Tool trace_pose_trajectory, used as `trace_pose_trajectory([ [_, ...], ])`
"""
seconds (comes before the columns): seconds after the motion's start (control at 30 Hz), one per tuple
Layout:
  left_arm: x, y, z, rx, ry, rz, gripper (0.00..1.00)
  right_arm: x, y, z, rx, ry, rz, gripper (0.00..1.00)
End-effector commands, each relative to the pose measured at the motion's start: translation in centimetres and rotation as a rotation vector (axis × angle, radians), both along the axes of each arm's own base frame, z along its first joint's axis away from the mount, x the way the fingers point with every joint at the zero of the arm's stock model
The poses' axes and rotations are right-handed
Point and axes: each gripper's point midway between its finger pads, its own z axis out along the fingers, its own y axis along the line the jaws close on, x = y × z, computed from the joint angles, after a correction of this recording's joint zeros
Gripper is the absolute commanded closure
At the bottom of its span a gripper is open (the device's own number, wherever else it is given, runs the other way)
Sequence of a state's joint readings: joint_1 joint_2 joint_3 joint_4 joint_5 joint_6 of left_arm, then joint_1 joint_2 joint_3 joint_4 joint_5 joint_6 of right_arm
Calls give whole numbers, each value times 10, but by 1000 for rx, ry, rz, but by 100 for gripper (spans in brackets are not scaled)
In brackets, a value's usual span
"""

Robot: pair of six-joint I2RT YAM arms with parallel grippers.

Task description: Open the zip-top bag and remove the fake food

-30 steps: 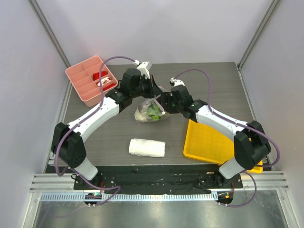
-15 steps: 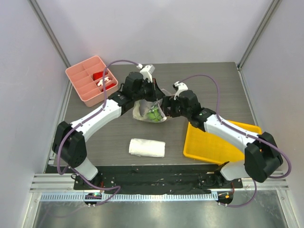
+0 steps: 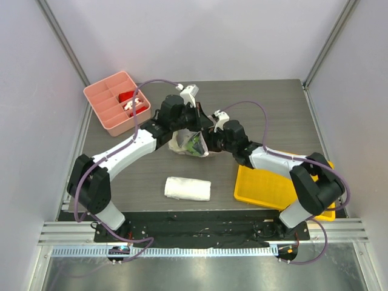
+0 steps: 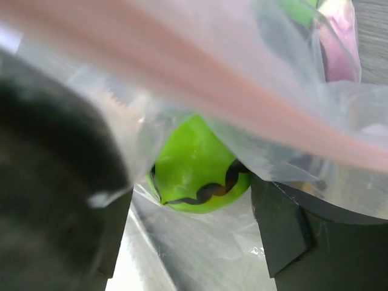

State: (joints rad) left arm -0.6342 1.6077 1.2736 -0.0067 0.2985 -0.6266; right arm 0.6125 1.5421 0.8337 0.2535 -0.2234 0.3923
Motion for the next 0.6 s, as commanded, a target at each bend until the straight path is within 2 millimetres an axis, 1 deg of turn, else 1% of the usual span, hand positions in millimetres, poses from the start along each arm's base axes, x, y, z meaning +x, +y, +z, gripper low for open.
trace_pose_trajectory([
  [0.0, 6, -13, 27, -99, -84, -9, 100, 16, 19, -1, 57, -53, 0, 16],
  [0.03, 5, -14, 27, -101, -82, -13, 100, 19, 20, -4, 66, -40, -11, 15],
  [0.07, 4, -17, 25, -103, -79, -20, 100, 20, 22, -14, 66, -18, -21, 14],
  [0.1, 4, -19, 24, -105, -79, -22, 100, 22, 21, -19, 69, -17, -42, 14],
  [0.13, 5, -22, 22, -103, -74, -23, 100, 24, 26, -14, 111, -32, -43, 13],
  [0.23, 4, -26, 17, -105, -64, -32, 100, 32, 34, -28, 100, -14, -54, 11],
  [0.27, 4, -26, 16, -102, -65, -31, 100, 34, 34, -32, 103, -14, -65, 7],
  [0.3, 4, -27, 14, -100, -60, -32, 100, 36, 36, -39, 111, -3, -71, 6],
  [0.37, 5, -29, 12, -100, -55, -32, 100, 41, 43, -34, 153, -16, -93, 2],
  [0.4, 5, -29, 12, -101, -55, -31, 100, 43, 44, -41, 154, -15, -107, 2],
  [0.43, 3, -32, 12, -104, -52, -38, 100, 51, 45, -36, 174, -45, -134, 2],
  [0.47, 3, -34, 13, -104, -54, -41, 100, 52, 46, -36, 176, -53, -151, 0],
  [0.5, 3, -34, 13, -101, -54, -44, 100, 54, 44, -37, 184, -65, -167, 0],
  [0.57, 2, -35, 13, -90, -57, -47, 100, 68, 34, -36, 184, -107, -265, 0],
])
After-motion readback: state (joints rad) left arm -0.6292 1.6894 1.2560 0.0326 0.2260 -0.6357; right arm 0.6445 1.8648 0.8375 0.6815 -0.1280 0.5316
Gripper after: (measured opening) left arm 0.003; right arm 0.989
